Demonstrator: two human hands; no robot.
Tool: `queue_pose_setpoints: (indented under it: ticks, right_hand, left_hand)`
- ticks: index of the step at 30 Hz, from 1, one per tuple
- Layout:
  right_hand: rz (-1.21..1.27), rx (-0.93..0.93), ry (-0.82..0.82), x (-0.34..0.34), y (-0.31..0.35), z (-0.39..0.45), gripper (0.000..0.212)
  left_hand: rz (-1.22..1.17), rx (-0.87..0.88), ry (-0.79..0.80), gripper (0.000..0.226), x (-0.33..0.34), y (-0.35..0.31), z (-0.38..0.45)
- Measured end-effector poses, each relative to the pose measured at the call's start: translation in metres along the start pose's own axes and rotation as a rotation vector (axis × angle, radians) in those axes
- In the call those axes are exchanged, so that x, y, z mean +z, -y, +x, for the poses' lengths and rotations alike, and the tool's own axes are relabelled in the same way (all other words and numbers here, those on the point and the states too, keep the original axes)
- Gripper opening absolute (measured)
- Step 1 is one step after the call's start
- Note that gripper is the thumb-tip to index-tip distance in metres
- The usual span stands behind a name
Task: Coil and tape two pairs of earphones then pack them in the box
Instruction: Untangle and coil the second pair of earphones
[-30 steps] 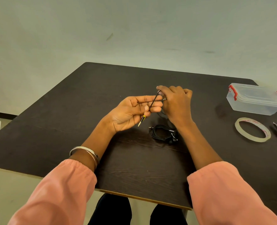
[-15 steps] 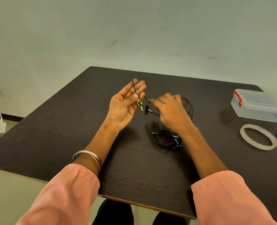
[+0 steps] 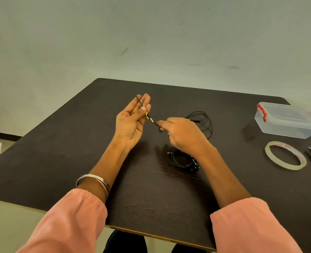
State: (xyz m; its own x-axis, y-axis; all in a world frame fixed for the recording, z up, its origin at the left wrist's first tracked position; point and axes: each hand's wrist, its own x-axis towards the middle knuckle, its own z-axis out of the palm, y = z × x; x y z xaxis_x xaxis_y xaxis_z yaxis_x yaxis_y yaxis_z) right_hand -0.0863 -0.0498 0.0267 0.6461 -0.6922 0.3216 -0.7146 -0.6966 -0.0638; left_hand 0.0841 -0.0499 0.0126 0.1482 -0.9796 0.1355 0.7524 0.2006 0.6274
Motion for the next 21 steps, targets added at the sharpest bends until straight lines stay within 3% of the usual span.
queue_pose_setpoints:
  ticks: [7,15,21]
  right_hand:
    - [0.027,-0.001,0.053,-0.003,-0.002,-0.004,0.047]
    - [0.08,-0.005,0.003,-0.013,-0.005,-0.007,0.03]
    - [0.326,0.018,-0.146,-0.019,-0.01,-0.013,0.017]
  left_hand:
    - [0.054,-0.012,0.076,0.042,-0.001,-0.002,0.0]
    - [0.304,-0.032,0.134,0.057,-0.003,0.007,0.0]
    - [0.354,-0.061,0.17,0.057,-0.002,0.01,-0.001]
